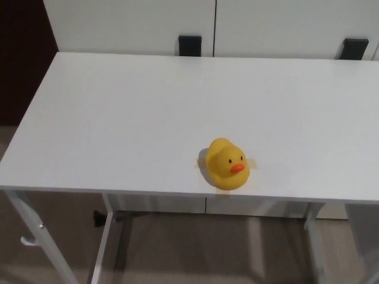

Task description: The robot uses its right hand to push the yellow duck toy to the center of the white desk.

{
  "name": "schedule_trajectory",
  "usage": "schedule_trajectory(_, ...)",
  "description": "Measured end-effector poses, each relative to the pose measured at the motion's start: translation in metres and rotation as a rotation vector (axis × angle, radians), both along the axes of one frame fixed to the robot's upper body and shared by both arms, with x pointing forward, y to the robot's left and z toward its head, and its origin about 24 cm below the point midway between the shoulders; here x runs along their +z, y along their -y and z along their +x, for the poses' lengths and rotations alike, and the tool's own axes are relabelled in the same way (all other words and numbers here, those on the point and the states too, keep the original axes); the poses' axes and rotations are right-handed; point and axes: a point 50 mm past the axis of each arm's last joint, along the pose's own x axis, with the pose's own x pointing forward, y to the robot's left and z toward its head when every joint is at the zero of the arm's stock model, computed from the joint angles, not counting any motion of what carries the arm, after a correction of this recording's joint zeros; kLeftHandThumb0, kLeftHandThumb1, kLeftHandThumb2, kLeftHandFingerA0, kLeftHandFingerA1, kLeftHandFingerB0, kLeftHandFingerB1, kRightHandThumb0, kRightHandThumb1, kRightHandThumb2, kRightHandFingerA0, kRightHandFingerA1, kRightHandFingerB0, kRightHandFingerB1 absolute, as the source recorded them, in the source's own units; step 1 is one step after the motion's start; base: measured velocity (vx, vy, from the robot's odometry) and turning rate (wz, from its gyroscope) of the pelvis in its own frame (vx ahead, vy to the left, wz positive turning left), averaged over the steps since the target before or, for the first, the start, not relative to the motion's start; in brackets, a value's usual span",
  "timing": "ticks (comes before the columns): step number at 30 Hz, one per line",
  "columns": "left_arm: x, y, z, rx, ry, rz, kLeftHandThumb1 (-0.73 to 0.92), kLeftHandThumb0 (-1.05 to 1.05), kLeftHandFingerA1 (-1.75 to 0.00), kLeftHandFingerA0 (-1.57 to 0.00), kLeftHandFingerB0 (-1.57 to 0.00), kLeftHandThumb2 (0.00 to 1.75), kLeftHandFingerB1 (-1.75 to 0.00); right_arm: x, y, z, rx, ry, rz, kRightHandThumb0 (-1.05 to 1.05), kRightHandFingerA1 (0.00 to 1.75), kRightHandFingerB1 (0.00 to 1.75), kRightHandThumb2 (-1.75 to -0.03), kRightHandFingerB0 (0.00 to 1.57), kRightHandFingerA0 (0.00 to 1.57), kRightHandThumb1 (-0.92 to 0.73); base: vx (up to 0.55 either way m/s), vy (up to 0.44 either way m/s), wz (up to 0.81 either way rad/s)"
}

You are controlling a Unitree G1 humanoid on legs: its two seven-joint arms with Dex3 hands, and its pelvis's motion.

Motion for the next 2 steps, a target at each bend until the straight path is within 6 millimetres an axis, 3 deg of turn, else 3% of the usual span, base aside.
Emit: schedule_trajectory(2, 0.0, 0.0, 0.0001, 0.0, 0.0, 0.0, 0.66, -0.14, -0.73, -0.87, -0.85, 0.71, -0.61, 0.0004, 0.0003, 0.0006, 0.003, -0.001, -0.001, -0.07, 0.56, 0.55, -0.93, 0.79, 1.04, -0.55, 0.0, 0.0, 0.0)
